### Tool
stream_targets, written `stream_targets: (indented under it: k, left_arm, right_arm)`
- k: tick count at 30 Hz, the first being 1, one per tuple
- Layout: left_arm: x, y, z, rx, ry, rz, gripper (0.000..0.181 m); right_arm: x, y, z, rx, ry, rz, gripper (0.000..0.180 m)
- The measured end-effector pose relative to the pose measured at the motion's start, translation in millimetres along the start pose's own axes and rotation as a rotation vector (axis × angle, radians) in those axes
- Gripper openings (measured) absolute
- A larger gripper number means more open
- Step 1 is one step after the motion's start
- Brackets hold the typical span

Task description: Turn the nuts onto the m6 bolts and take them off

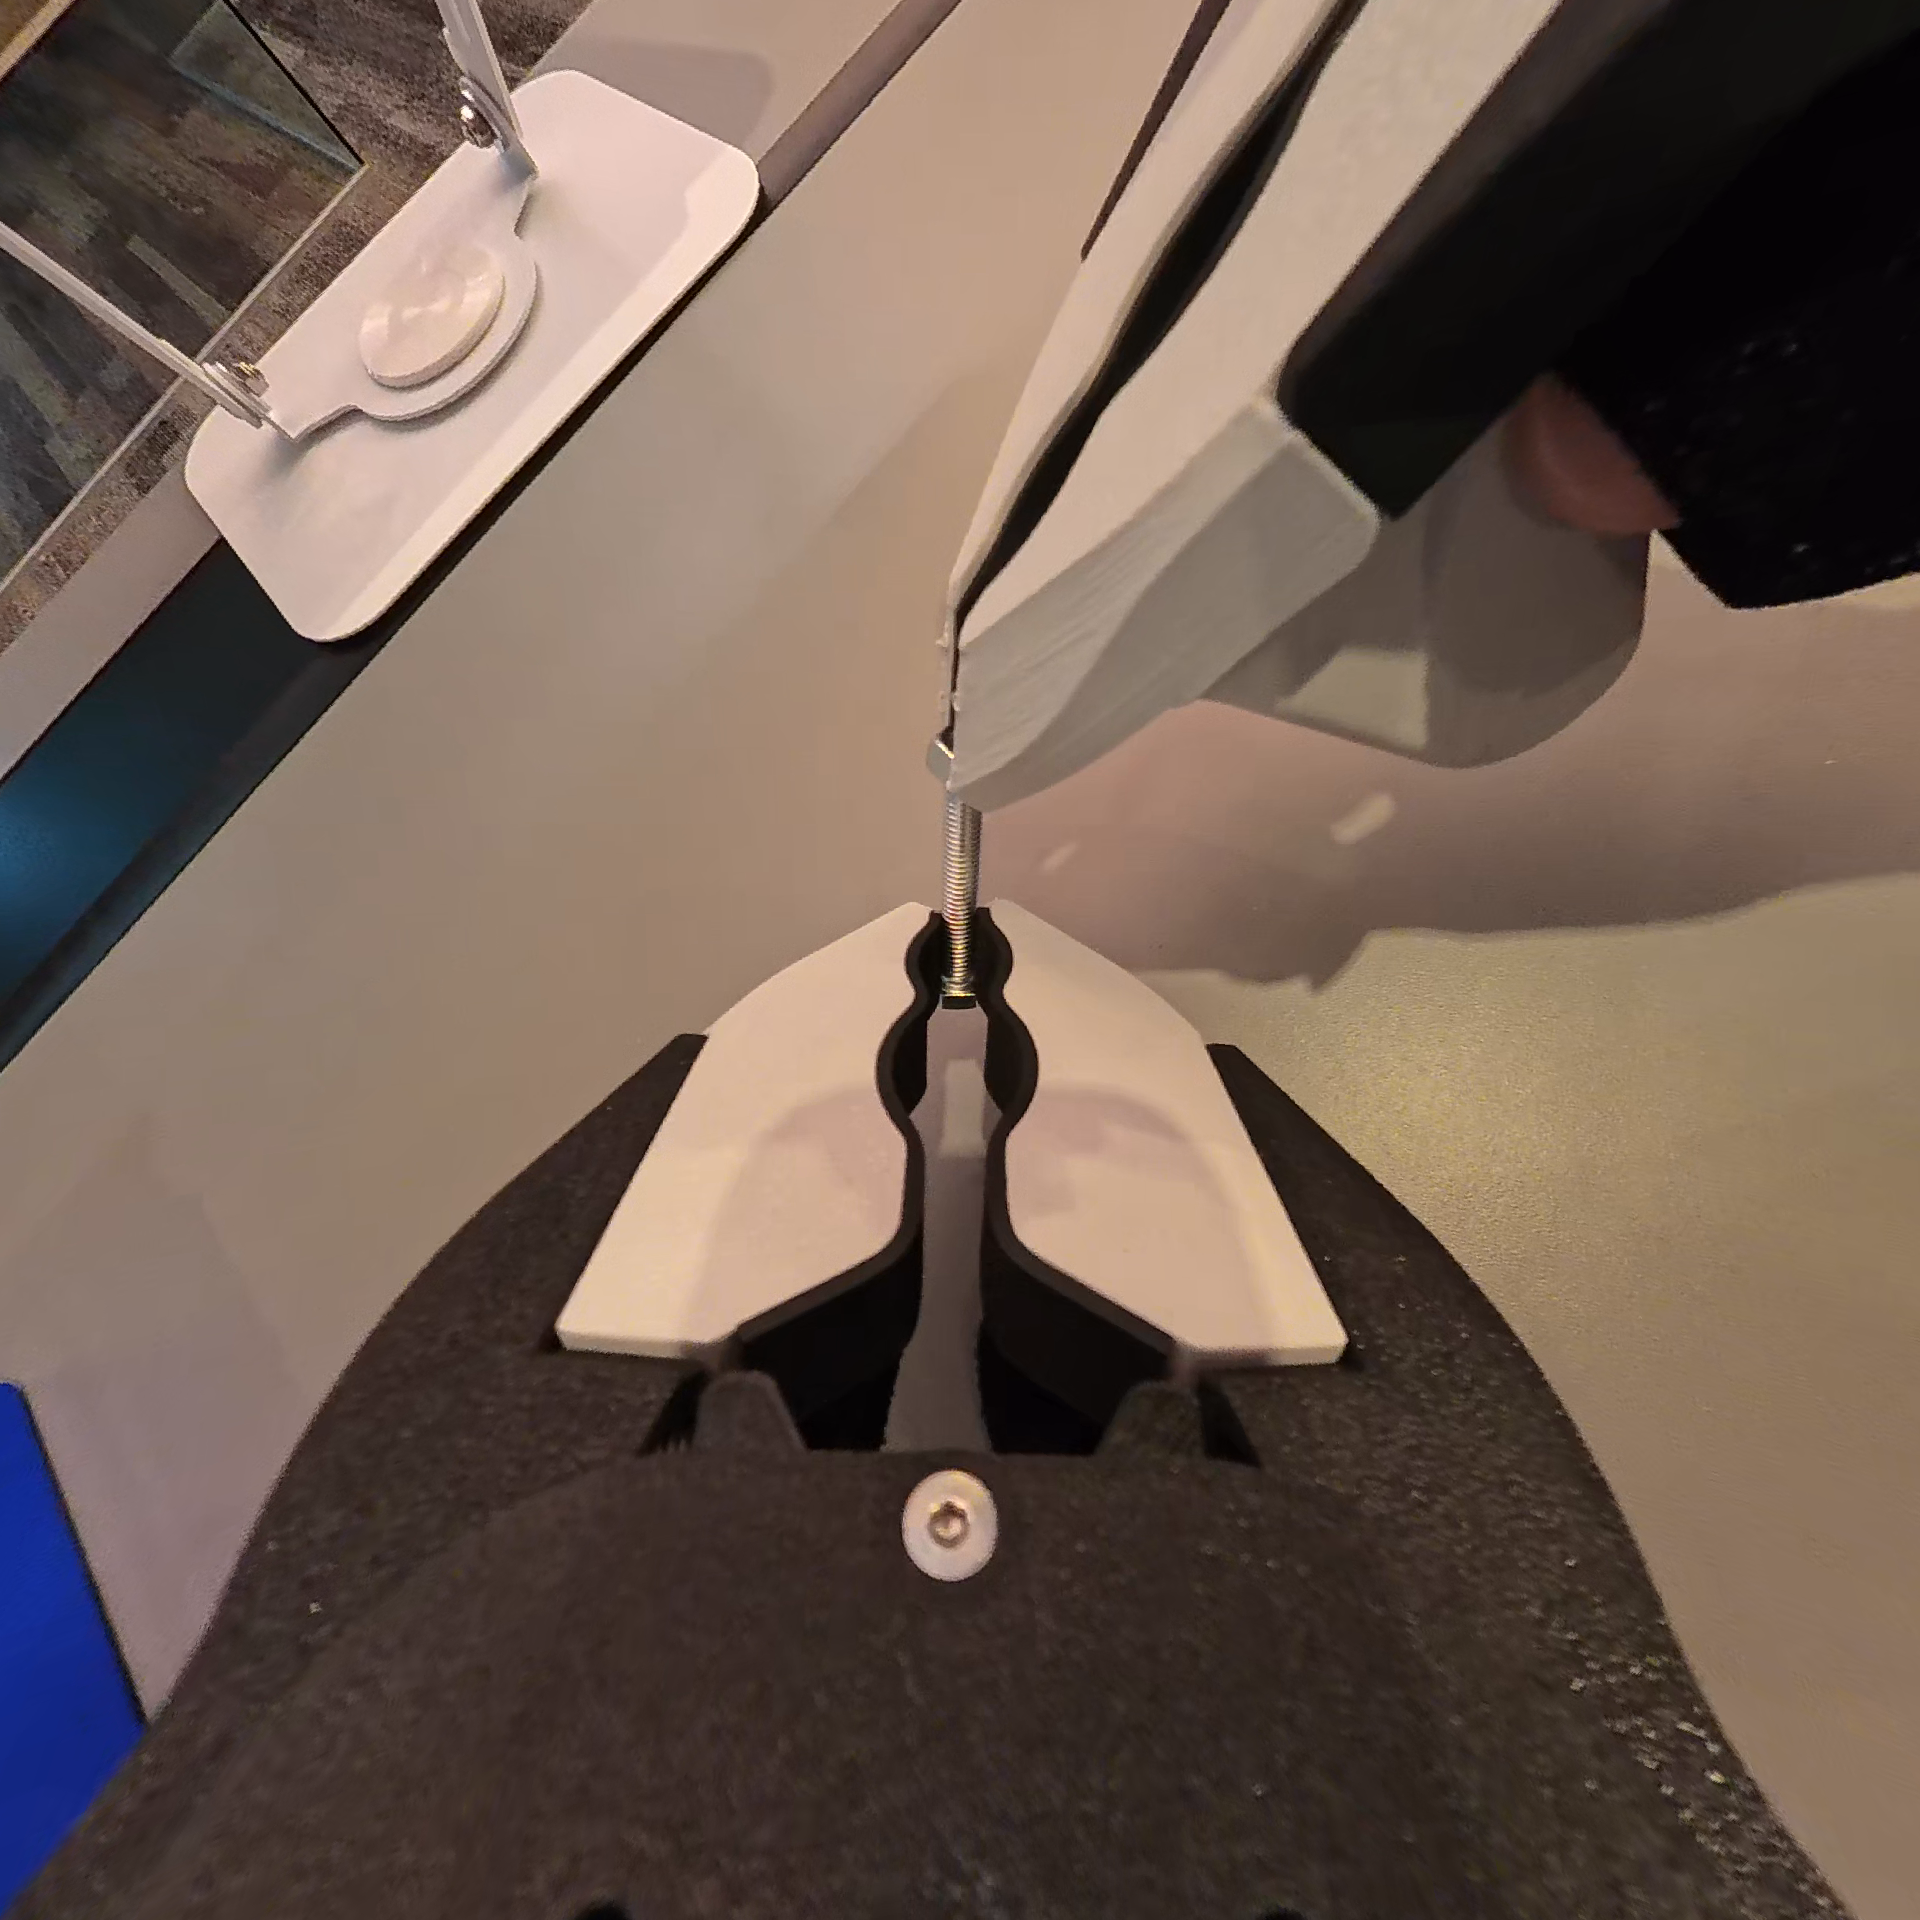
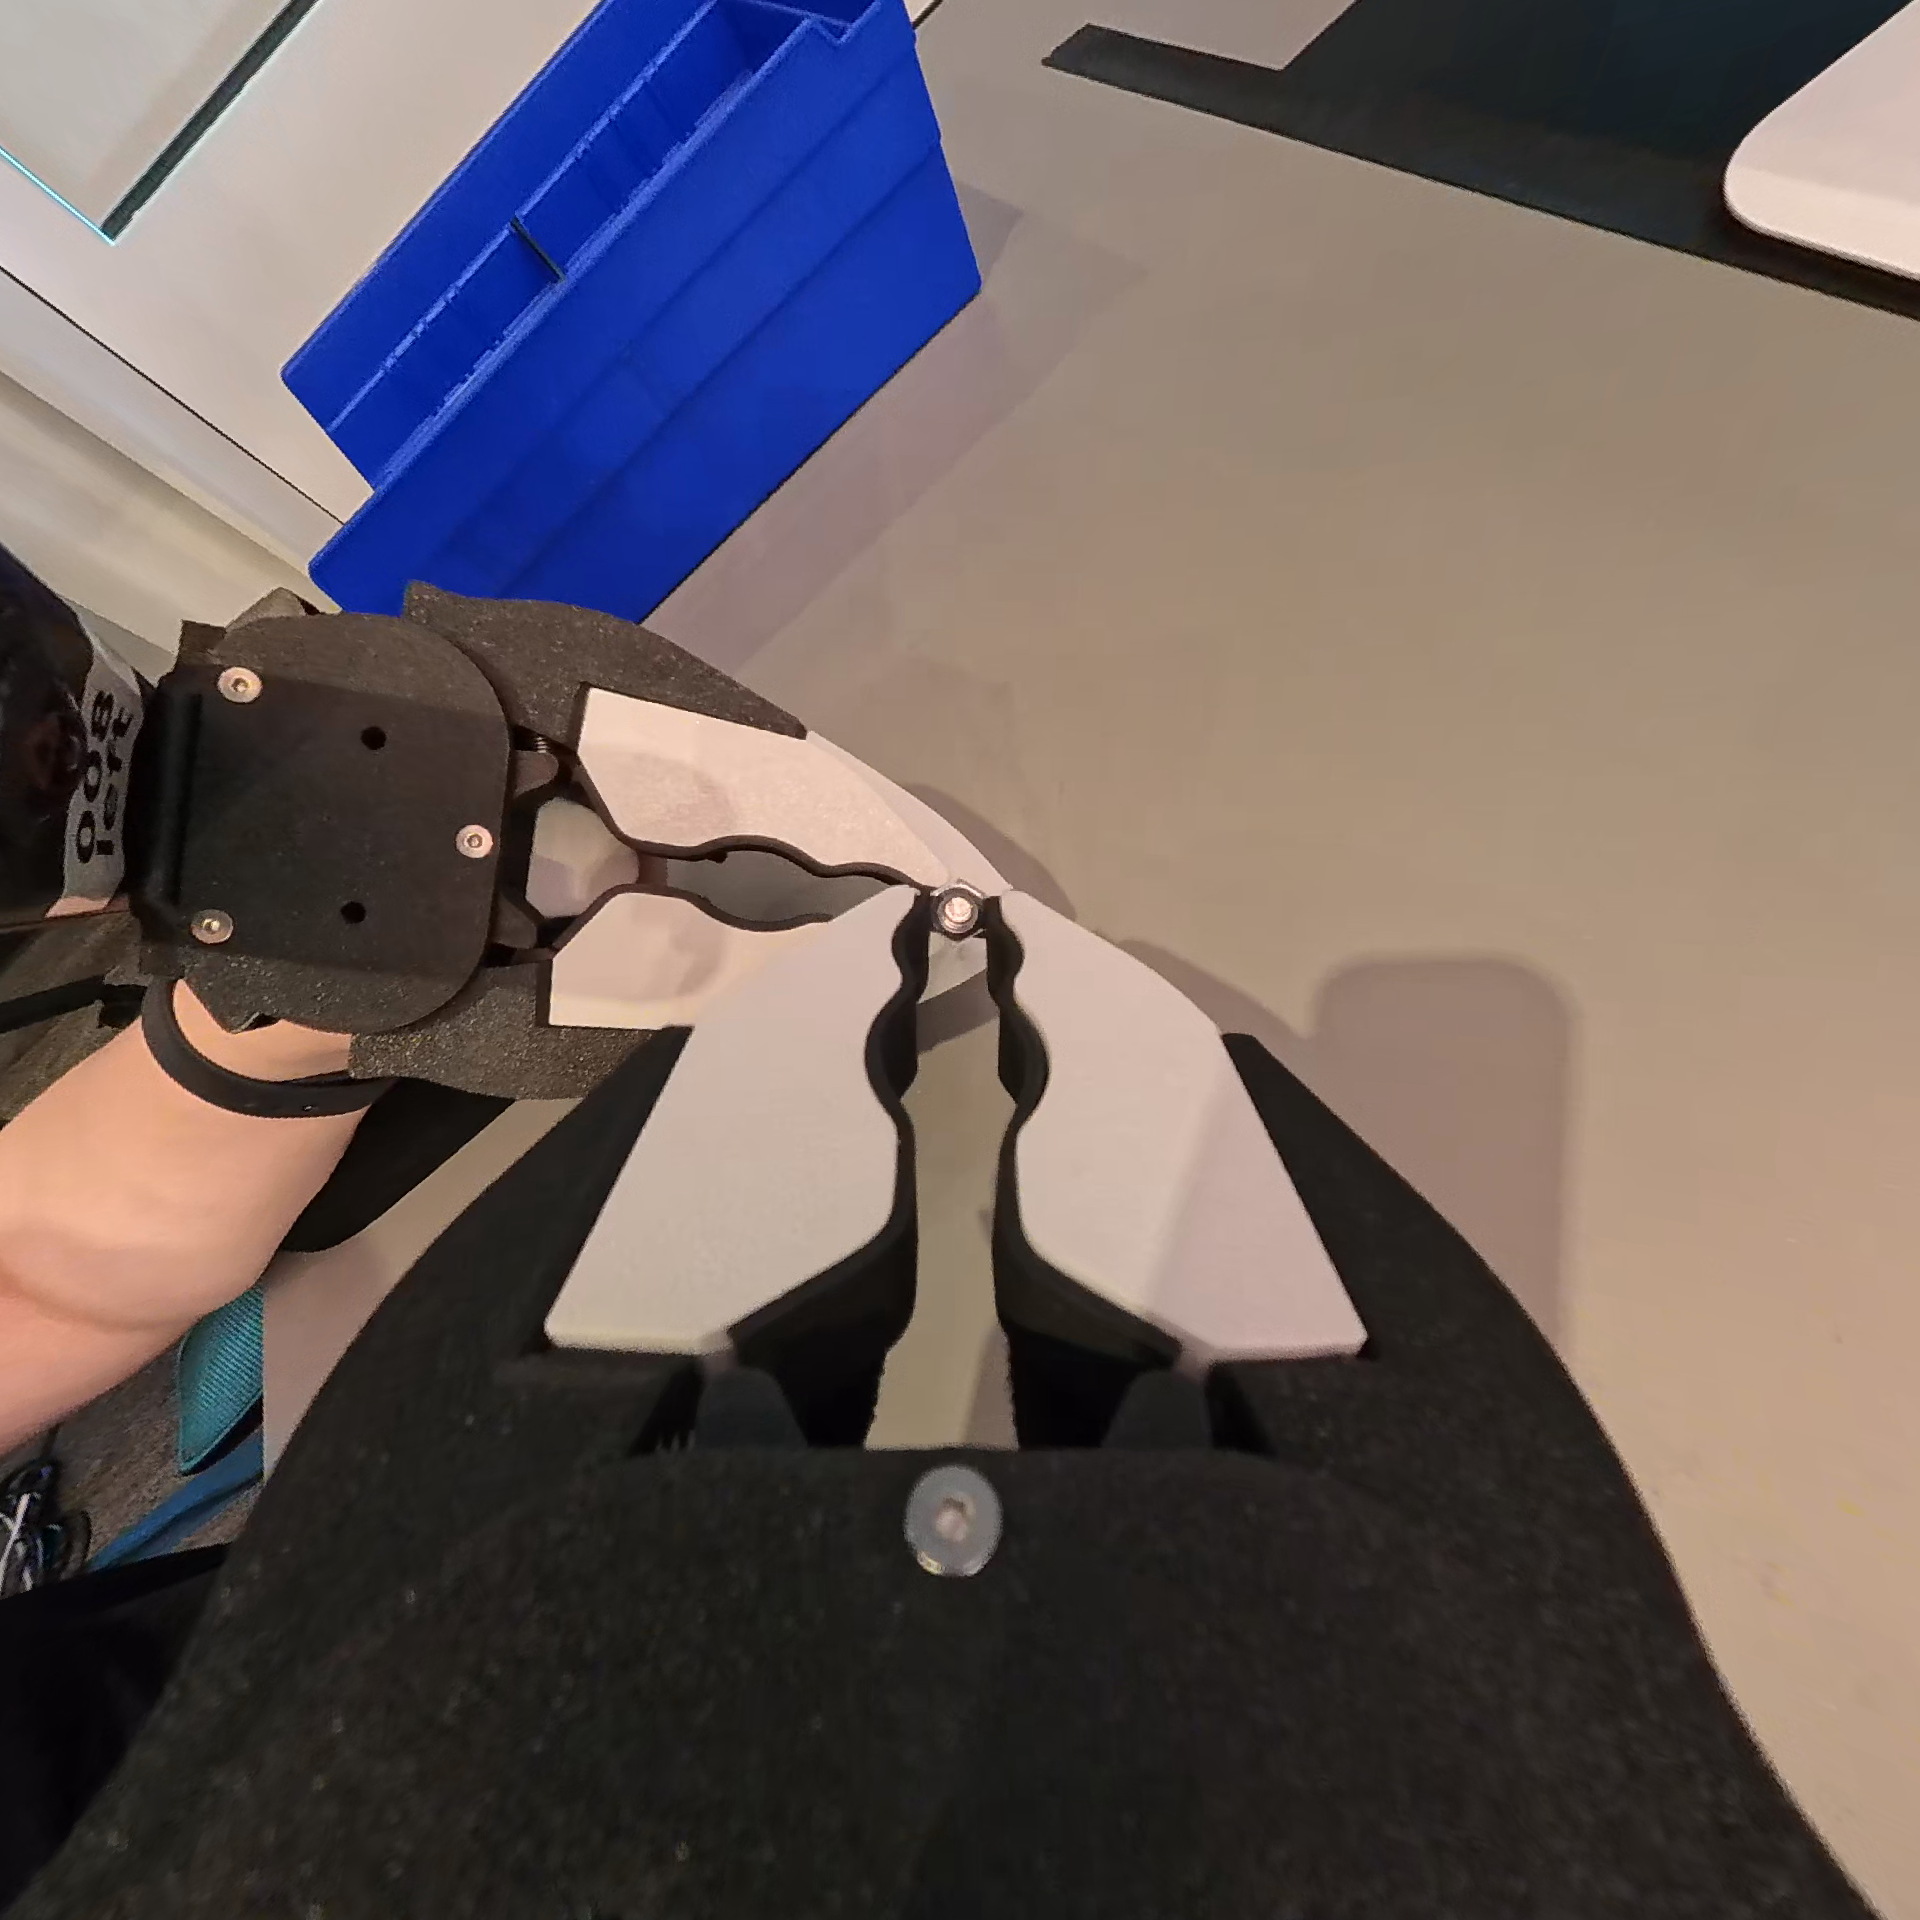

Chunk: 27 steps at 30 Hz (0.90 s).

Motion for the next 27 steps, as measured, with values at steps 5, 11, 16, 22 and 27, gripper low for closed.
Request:
stream_targets:
  k: [5,11,16,22,27]
  left_arm:
    - [0,0,0,-0.015,0.006,0.017,0.005]
    - [0,0,0,-0.018,0.010,0.026,0.005]
    - [-1,1,-1,-0.031,0.019,0.046,0.005]
    - [-2,1,-2,-0.045,0.032,0.061,0.005]
    - [-4,0,-2,-0.056,0.041,0.087,0.005]
  right_arm:
    - [0,-1,0,-0.010,-0.007,-0.001,0.010]
    - [0,0,0,-0.008,-0.009,-0.014,0.010]
    - [0,0,0,-0.012,-0.016,-0.023,0.010]
    - [1,-2,0,-0.046,-0.030,-0.013,0.018]
    - [-9,-5,-11,-0.151,-0.013,-0.006,0.027]
Point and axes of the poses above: each gripper's, where its closed fingertips meet, x out along the fingers, z out of its underside, y = z × x across the jaws, the point moved 7 cm from there along -x, back along the fingers, and after that the axes turned 8 degrees about y, right-handed, at the moved point
